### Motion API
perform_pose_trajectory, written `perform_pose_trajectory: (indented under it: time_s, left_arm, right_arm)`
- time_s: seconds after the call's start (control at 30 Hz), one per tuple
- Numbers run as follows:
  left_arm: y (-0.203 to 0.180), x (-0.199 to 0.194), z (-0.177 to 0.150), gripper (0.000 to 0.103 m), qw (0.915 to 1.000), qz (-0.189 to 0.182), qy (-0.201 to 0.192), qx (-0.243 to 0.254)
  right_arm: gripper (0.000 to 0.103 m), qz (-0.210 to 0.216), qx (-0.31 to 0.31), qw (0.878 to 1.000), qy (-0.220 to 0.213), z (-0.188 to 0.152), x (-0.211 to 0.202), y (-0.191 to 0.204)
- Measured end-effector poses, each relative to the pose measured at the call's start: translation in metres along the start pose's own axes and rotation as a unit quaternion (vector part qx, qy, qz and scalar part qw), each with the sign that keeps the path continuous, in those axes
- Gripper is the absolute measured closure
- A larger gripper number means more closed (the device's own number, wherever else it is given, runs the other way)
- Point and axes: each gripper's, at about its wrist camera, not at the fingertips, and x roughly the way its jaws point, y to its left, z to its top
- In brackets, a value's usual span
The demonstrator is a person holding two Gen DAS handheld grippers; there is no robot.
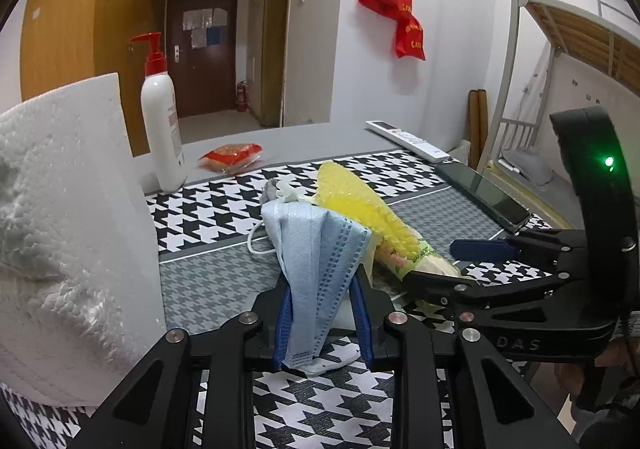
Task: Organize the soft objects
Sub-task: 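Close left tool on the blue face mask while right tool grasps the tissue packet, then lift the mask with left tool while right tool lifts the tissue packet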
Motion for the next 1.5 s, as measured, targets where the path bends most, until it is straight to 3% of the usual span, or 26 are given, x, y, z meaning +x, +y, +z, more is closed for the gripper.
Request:
perform_pose_trajectory:
  time_s: [0.03, 0.23, 0.43, 1.0, 1.5]
  left_arm:
    - [0.002, -0.001, 0.0, 0.079, 1.0, 0.001, -0.002, -0.004]
    - [0.007, -0.005, -0.001, 0.082, 0.9998, -0.007, -0.007, -0.018]
    - [0.008, -0.009, -0.002, 0.083, 0.9994, -0.024, -0.017, -0.018]
    - [0.008, -0.019, -0.003, 0.087, 0.9969, -0.057, -0.051, -0.018]
    - [-0.004, -0.058, 0.008, 0.087, 0.9926, -0.036, -0.116, 0.005]
  right_arm:
    - [0.044, 0.0, -0.001, 1.0, 0.002, -0.001, 0.002, 0.0]
    - [0.06, -0.007, -0.009, 1.0, 0.011, -0.002, 0.01, 0.003]
    - [0.069, -0.015, -0.013, 1.0, 0.006, -0.003, 0.006, 0.003]
    - [0.07, -0.013, 0.034, 0.999, -0.035, -0.006, -0.019, -0.008]
    - [0.07, -0.01, 0.055, 0.995, -0.084, -0.015, -0.069, -0.012]
